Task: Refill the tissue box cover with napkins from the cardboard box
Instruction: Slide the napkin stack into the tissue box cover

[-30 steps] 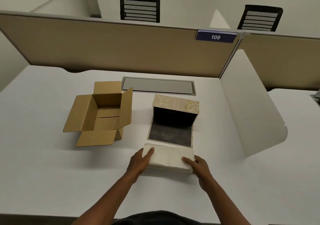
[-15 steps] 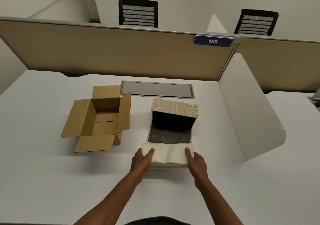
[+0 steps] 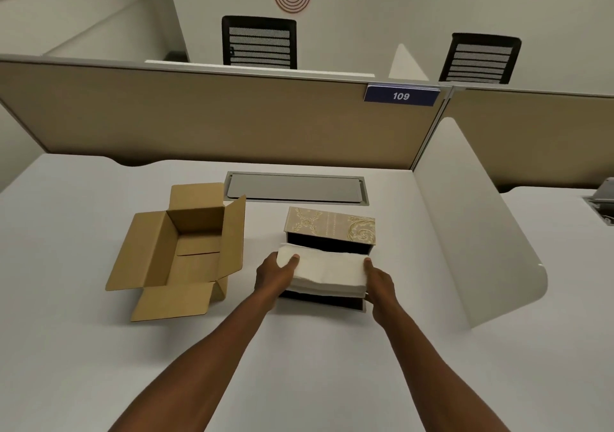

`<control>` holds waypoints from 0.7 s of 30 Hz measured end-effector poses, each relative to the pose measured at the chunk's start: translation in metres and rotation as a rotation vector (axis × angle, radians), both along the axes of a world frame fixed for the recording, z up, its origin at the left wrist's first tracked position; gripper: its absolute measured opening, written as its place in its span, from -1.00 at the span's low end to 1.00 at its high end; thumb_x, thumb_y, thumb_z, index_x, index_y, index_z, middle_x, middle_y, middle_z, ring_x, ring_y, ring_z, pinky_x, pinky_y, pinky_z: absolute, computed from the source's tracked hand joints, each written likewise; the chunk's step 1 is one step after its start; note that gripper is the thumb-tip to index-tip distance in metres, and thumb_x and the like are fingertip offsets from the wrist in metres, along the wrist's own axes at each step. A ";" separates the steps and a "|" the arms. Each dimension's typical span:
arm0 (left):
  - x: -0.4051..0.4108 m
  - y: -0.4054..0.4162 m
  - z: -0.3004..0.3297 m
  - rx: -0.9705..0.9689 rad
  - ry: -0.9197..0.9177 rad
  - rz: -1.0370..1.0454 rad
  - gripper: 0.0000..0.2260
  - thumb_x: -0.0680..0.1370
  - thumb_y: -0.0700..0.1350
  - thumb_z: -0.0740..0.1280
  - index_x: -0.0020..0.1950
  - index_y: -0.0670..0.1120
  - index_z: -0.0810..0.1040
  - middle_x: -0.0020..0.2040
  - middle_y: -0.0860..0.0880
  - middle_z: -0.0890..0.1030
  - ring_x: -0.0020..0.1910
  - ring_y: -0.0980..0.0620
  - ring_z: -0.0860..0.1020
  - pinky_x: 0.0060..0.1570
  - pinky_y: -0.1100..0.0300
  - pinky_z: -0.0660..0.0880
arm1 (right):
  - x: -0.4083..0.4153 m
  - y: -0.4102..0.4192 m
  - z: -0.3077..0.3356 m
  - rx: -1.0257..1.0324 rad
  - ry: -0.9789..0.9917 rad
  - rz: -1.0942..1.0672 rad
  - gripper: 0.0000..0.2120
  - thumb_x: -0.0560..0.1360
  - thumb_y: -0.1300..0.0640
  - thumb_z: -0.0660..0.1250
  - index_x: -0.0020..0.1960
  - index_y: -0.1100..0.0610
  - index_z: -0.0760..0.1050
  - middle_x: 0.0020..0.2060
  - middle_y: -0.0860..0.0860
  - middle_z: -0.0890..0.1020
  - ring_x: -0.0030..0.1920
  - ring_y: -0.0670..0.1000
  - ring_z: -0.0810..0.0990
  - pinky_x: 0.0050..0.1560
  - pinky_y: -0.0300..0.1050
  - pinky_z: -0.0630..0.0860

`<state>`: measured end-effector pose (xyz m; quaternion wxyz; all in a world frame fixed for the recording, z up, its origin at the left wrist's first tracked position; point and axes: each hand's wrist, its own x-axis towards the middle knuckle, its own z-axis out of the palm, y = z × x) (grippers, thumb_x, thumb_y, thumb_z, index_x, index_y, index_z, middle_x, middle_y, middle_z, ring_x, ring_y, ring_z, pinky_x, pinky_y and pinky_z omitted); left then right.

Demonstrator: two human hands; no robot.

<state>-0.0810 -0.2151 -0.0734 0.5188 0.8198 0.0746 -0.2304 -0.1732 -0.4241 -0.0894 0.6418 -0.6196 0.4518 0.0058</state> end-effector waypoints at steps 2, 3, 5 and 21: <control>0.007 -0.005 -0.002 -0.006 0.008 -0.006 -0.58 0.56 0.15 0.32 0.30 -0.07 0.48 0.14 -0.05 0.57 0.06 -0.05 0.51 -0.02 0.12 0.48 | 0.006 0.003 0.001 -0.040 0.019 -0.009 -0.53 0.67 -0.20 0.12 0.25 0.17 0.50 0.17 0.13 0.57 0.17 0.17 0.53 0.27 0.13 0.52; 0.010 -0.006 -0.004 -0.010 0.019 -0.012 -0.59 0.56 0.16 0.31 0.30 -0.07 0.49 0.12 -0.04 0.57 0.06 -0.05 0.52 -0.03 0.13 0.47 | 0.008 0.005 0.002 -0.060 0.032 -0.007 -0.47 0.67 -0.21 0.08 0.31 0.19 0.50 0.18 0.13 0.57 0.18 0.17 0.53 0.22 0.09 0.51; 0.015 -0.006 -0.009 -0.015 0.044 -0.023 -0.56 0.56 0.20 0.29 0.30 -0.06 0.49 0.16 -0.04 0.57 0.10 -0.06 0.53 0.00 0.10 0.49 | 0.010 0.007 -0.002 -0.088 0.062 0.004 -0.41 0.66 -0.25 0.03 0.34 0.18 0.51 0.20 0.13 0.58 0.19 0.17 0.53 0.15 0.02 0.46; 0.023 -0.016 -0.035 0.108 0.024 -0.080 -0.51 0.66 0.15 0.10 0.55 -0.02 0.23 0.50 -0.10 0.35 0.43 -0.15 0.36 0.38 -0.06 0.39 | 0.003 0.000 -0.014 -0.471 0.041 0.258 -0.61 0.69 0.00 0.15 0.40 0.17 0.49 0.28 0.12 0.63 0.23 0.14 0.58 0.16 -0.07 0.49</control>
